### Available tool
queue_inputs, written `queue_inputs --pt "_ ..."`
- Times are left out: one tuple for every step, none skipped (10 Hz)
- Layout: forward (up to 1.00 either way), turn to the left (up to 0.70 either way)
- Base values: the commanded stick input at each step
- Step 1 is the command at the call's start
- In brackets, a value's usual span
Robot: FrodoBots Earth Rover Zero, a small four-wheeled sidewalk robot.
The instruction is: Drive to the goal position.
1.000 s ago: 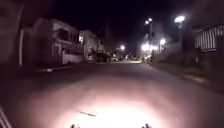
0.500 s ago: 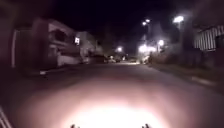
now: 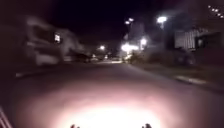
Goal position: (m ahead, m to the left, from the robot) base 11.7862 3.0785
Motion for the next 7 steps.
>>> queue_inputs --pt "0.7 -0.18" --pt "0.7 -0.13" --pt "0.7 -0.09" --pt "0.7 -0.05" --pt "0.7 0.0" --pt "0.7 0.0" --pt "0.7 0.0"
